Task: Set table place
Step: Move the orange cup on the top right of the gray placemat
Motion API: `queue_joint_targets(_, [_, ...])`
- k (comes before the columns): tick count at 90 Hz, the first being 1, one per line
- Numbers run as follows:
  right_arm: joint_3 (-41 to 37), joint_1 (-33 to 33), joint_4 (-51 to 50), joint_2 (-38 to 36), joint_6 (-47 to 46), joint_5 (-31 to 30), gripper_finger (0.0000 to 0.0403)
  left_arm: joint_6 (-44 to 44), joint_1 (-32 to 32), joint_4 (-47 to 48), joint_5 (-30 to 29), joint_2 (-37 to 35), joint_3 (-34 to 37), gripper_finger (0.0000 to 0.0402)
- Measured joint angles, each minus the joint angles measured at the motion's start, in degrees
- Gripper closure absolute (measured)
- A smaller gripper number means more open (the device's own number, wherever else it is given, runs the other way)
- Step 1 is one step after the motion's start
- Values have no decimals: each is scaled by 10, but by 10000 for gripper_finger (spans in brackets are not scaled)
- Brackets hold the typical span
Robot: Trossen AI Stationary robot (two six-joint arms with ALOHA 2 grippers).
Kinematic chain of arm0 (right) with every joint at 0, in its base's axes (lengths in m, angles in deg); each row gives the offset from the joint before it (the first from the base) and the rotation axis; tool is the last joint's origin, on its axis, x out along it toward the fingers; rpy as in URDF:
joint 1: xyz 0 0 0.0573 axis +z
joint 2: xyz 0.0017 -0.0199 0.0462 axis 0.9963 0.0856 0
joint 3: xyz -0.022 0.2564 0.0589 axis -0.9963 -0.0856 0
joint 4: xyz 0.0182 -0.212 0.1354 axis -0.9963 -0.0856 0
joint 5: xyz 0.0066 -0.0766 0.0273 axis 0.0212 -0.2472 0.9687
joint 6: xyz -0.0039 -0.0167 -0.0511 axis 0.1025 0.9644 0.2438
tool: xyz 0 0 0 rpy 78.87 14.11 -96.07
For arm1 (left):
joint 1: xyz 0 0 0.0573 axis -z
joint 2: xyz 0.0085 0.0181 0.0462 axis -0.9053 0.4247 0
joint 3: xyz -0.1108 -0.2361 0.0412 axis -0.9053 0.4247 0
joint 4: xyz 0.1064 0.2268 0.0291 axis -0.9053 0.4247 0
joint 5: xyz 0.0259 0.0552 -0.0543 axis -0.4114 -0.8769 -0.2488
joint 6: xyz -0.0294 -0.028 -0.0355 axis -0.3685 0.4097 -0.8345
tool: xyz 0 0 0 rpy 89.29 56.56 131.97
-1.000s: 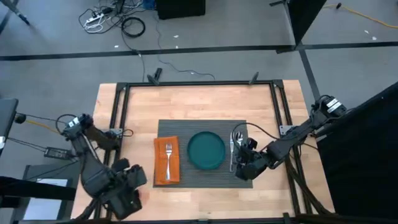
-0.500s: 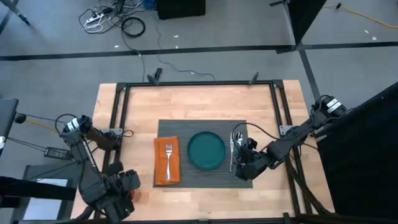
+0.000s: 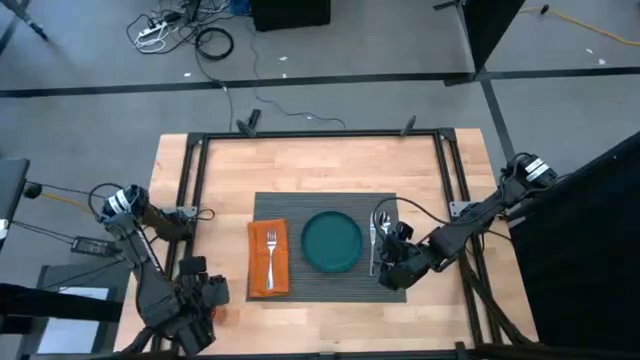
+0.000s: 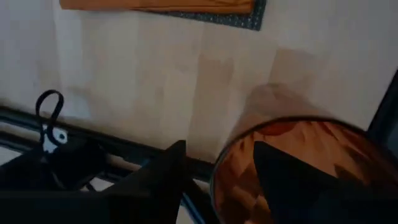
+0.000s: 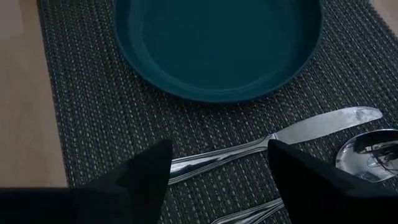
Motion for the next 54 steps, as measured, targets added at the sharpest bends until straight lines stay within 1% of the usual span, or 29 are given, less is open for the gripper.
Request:
queue_joint_targets(9, [0, 0, 6, 0, 2, 0, 164, 16, -2, -31, 1, 0, 24, 229])
queue_joint_targets(13, [0, 0, 7, 0, 3, 0, 165, 23, -5, -52, 11, 0, 38, 231])
queue_joint_targets(21, [0, 0, 8, 0, 5, -2, 165, 25, -7, -75, 22, 1, 64, 247])
queue_joint_targets(28, [0, 0, 8, 0, 5, -3, 164, 27, -12, -100, 24, 1, 82, 281])
queue_joint_targets(32, [0, 0, 8, 0, 5, -3, 163, 30, -17, -110, 28, 1, 87, 311])
queue_joint_targets(38, [0, 0, 8, 0, 11, -3, 163, 39, -23, -116, 31, 0, 88, 366])
queue_joint_targets(41, [0, 1, 7, 0, 14, 0, 163, 40, -28, -123, 32, -1, 86, 382])
queue_joint_targets(54, [0, 5, -1, 0, 25, 20, 167, 51, -64, -106, 32, 1, 53, 399])
